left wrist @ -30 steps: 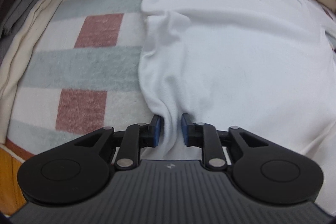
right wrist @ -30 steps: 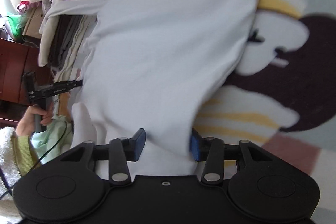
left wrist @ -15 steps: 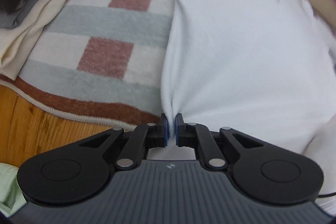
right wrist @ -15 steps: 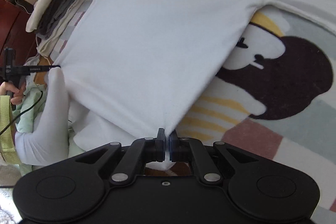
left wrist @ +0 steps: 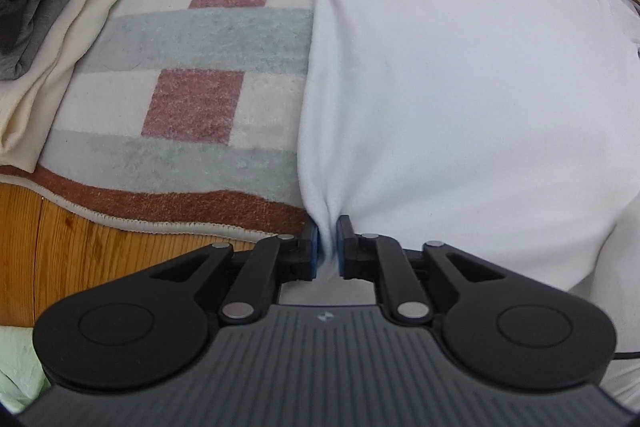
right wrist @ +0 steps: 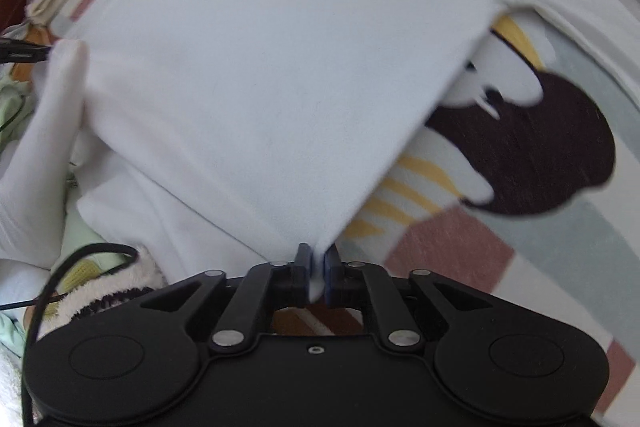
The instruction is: Fold clothes
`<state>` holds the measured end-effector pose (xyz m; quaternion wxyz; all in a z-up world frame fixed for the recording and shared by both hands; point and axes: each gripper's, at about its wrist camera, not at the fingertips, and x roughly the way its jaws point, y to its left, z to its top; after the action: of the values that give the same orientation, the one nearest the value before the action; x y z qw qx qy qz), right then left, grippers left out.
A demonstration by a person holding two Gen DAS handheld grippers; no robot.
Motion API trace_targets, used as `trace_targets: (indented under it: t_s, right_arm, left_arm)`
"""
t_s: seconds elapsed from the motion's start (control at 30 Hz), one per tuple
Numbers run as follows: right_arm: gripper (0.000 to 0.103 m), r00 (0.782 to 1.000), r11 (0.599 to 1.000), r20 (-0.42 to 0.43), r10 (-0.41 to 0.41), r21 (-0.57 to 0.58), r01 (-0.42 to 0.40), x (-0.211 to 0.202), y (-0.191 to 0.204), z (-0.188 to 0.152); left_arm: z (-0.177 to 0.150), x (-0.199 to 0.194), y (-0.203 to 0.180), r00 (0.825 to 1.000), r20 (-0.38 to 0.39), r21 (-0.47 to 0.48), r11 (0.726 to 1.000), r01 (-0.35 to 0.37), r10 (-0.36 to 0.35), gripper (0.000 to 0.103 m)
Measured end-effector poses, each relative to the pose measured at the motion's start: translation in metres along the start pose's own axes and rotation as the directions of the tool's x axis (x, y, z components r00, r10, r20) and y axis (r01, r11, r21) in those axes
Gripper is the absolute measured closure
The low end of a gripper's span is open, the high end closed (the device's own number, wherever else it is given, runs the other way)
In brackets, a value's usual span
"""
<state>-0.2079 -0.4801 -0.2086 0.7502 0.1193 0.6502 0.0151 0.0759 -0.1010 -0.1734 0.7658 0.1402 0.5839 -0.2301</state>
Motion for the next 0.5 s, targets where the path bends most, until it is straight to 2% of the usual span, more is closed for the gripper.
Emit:
trace_targets:
  t_s: [0.07,0.1,0.17,0.23,0.27,0.3,0.37,0.43,0.5]
  right_arm:
    - [0.089,0.996,0.996,0.005,-0.087,0.021,0.087,-0.006,0.0,-0.002]
    - [0.088,0.991,0.991,0.037,-0.132,0.038,0.13,-0.016,0.0,-0.003]
    - [0.087,0.978,0.982,0.114,-0.173,0.092,0.163,-0.04,-0.001,-0.005]
    - [0.081,0.963,0.981,0.223,-0.15,0.156,0.117,-0.066,-0.004,-0.002]
    - [0.08,0.952,0.982,0.281,-0.124,0.174,0.077,-0.076,-0.006,0.004]
    - [0.079,0.937,0.982,0.335,-0.098,0.183,0.038,-0.083,-0.001,0.013]
    - [0.078,0.914,0.987,0.404,-0.044,0.159,-0.023,-0.086,0.015,0.036]
    - [0.077,0.886,0.993,0.463,0.003,0.105,-0.058,-0.087,0.039,0.063]
    - [0.075,0.863,0.994,0.502,0.06,0.051,-0.098,-0.086,0.06,0.092]
  left_arm:
    - [0.001,-0.011,0.006,1.0,0.012,-0.023,1.0,0.019,-0.018,0.085]
    - [0.001,-0.022,0.011,0.998,0.045,-0.037,0.998,0.05,-0.048,0.083]
    - [0.007,-0.047,0.023,0.985,0.135,-0.055,0.992,0.117,-0.109,0.083]
    - [0.02,-0.07,0.035,0.966,0.223,-0.071,0.986,0.152,-0.133,0.082]
    - [0.029,-0.079,0.04,0.954,0.271,-0.085,0.984,0.156,-0.128,0.076]
    - [0.039,-0.087,0.047,0.94,0.322,-0.105,0.982,0.154,-0.113,0.064]
    - [0.063,-0.094,0.058,0.903,0.423,-0.147,0.977,0.152,-0.077,0.054]
    - [0.092,-0.091,0.068,0.867,0.497,-0.186,0.973,0.138,-0.028,0.053]
    - [0.124,-0.079,0.08,0.852,0.524,-0.239,0.962,0.129,0.016,0.048]
